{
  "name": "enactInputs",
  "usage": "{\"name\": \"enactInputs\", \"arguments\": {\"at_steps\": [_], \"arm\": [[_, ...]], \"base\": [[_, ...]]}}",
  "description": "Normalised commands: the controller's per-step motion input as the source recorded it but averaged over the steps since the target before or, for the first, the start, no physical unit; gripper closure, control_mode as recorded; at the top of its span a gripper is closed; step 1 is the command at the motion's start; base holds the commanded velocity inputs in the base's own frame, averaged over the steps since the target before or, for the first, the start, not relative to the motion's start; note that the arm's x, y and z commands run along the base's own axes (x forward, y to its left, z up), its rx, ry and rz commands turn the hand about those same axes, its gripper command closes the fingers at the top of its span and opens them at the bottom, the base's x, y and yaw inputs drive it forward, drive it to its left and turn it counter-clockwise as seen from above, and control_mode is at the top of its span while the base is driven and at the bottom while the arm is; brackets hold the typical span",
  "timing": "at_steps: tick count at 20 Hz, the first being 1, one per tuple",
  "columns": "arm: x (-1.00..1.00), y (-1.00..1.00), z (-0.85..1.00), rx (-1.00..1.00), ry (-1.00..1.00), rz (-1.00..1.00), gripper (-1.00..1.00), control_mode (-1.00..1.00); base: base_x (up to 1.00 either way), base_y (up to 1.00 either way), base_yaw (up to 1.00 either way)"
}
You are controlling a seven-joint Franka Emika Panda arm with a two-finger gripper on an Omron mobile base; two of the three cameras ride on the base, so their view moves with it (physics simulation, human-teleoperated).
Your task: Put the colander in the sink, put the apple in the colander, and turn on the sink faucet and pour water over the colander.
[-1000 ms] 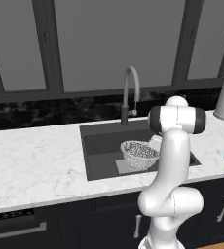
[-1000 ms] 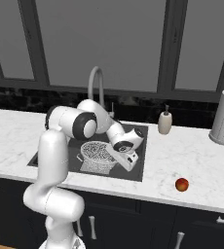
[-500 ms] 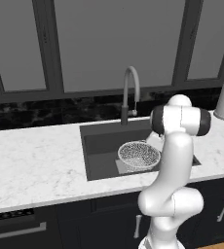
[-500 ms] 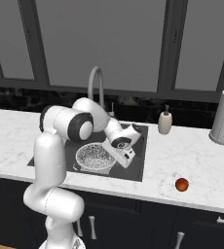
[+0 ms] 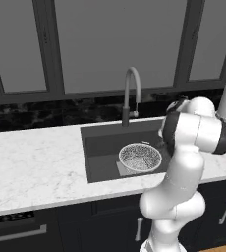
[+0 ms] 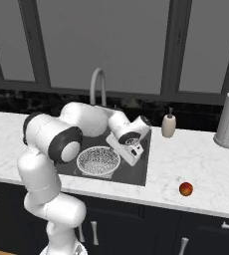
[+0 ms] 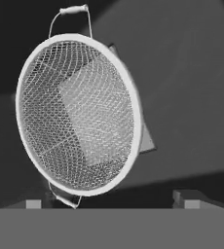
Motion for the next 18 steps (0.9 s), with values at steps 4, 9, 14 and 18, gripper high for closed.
{"name": "enactInputs", "arguments": {"at_steps": [4,9,14,18], "arm": [[-0.86,-0.29,0.88,-0.15,-0.09,-0.16,-1.0,-1.0],[-0.41,-0.31,0.71,-0.35,0.1,-0.25,-1.0,-1.0],[-0.39,-0.53,0.48,-0.39,0.29,-0.17,-1.0,-1.0],[-0.63,-0.78,0.26,-0.22,0.29,-0.18,-1.0,-1.0]], "base": [[0.0,0.0,0.0],[0.0,0.0,0.0],[0.0,0.0,0.0],[0.0,0.0,0.0]]}}
